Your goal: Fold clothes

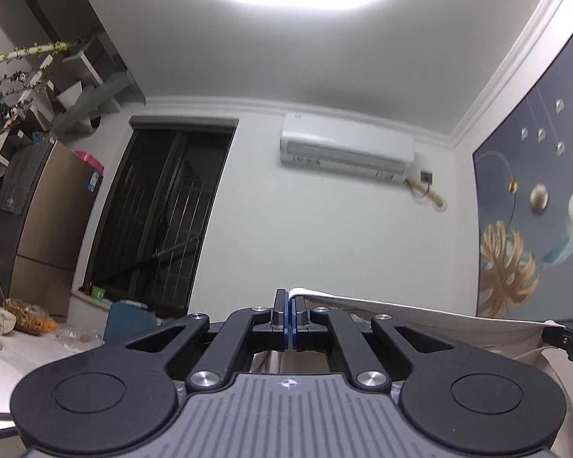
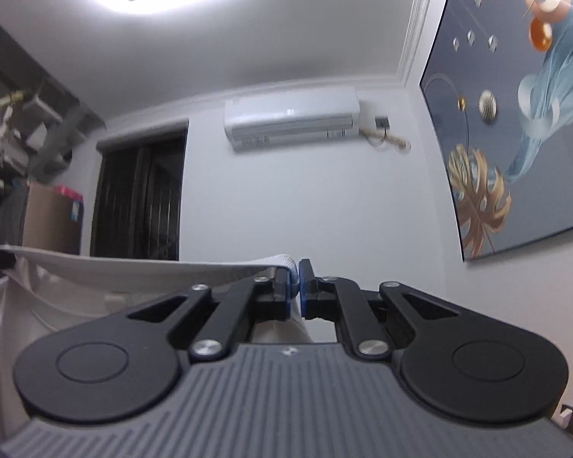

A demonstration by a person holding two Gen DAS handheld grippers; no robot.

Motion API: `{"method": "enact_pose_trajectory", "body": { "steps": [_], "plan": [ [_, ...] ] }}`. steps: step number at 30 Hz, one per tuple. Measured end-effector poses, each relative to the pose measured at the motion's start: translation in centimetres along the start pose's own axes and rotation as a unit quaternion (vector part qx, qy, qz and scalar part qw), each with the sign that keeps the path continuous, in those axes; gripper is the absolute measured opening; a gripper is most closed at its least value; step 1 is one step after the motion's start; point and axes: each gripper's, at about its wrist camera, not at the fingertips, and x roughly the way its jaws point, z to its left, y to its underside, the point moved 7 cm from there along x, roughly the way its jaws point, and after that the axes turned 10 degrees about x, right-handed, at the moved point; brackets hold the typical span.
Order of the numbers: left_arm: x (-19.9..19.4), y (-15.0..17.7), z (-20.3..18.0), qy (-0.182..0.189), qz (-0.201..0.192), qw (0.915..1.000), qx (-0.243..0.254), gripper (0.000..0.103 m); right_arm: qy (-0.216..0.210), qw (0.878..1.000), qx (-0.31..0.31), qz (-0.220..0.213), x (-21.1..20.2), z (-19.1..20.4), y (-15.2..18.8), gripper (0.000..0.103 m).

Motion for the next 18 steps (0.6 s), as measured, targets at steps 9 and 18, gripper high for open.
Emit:
{"method": "enact_pose_trajectory", "body": {
  "steps": [9, 18],
  "plan": [
    [17.6, 20.1, 0.7, -0.023, 0.117, 0.9926, 0.021, 0.002, 0.034, 0.992, 0.017, 0.122, 13.1, -4.7, 16.3, 0.007],
    [35.7, 48.8, 0.4, -0.039, 0.235, 0.9703, 0.038, 0.004, 0.081, 0.969, 0.008, 0.235, 30.2, -10.6, 42.2, 0.007]
  ]
}}
